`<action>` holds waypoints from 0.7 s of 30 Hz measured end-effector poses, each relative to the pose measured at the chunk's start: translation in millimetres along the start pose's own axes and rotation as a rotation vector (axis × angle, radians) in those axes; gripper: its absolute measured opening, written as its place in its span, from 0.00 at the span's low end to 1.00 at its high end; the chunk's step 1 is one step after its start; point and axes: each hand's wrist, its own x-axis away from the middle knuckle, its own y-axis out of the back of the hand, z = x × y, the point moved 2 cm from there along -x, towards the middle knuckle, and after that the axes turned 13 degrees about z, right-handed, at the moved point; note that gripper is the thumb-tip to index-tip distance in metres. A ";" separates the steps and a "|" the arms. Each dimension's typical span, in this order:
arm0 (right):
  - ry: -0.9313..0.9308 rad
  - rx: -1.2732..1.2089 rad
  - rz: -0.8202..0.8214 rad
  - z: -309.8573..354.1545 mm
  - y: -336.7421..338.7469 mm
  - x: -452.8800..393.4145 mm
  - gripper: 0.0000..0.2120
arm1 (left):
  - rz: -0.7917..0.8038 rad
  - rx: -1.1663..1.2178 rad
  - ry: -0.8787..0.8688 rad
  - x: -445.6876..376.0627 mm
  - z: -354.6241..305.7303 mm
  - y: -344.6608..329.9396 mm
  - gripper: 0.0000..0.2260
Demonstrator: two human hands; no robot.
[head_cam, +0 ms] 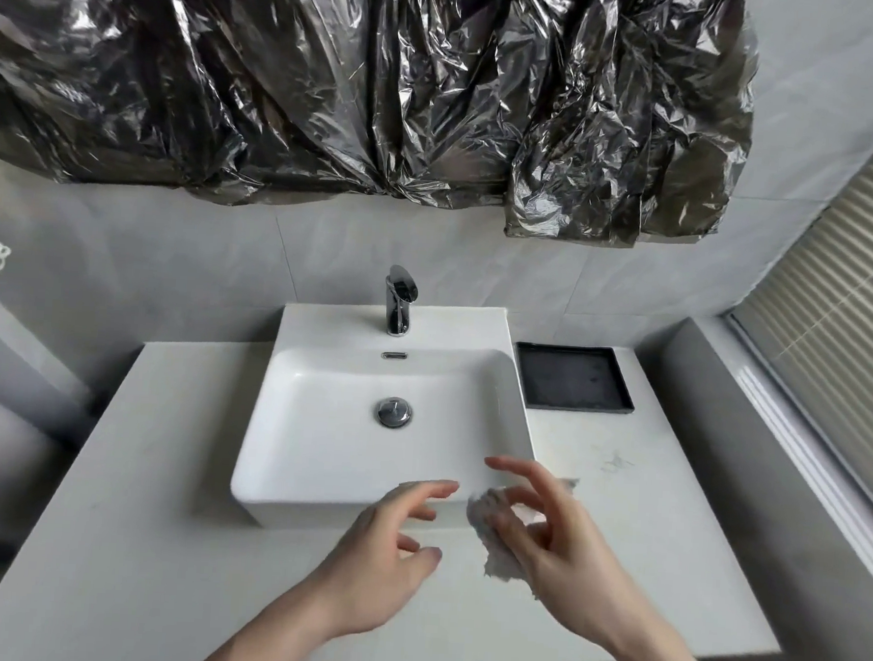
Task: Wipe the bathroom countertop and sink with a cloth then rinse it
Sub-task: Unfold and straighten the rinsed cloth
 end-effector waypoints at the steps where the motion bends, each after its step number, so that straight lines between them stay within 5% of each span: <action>1: -0.003 0.033 0.014 4.5 -0.5 6.5 0.16 | 0.021 -0.020 -0.030 -1.2 -0.8 -3.0 0.27; 7: -0.030 0.315 0.027 5.3 -2.8 42.7 0.24 | 0.167 -0.085 -0.087 -1.2 6.1 -19.6 0.27; 12: -0.112 0.382 0.009 -3.2 -6.6 73.7 0.22 | 0.342 -0.117 -0.024 8.0 2.7 -34.3 0.04; 18: -0.128 0.569 -0.109 -22.9 -5.5 92.5 0.20 | 0.236 -0.340 -0.047 16.0 6.0 -44.7 0.15; 21: -0.108 0.598 -0.128 -34.1 2.4 88.1 0.18 | 0.211 -0.486 -0.084 13.2 14.3 -43.5 0.10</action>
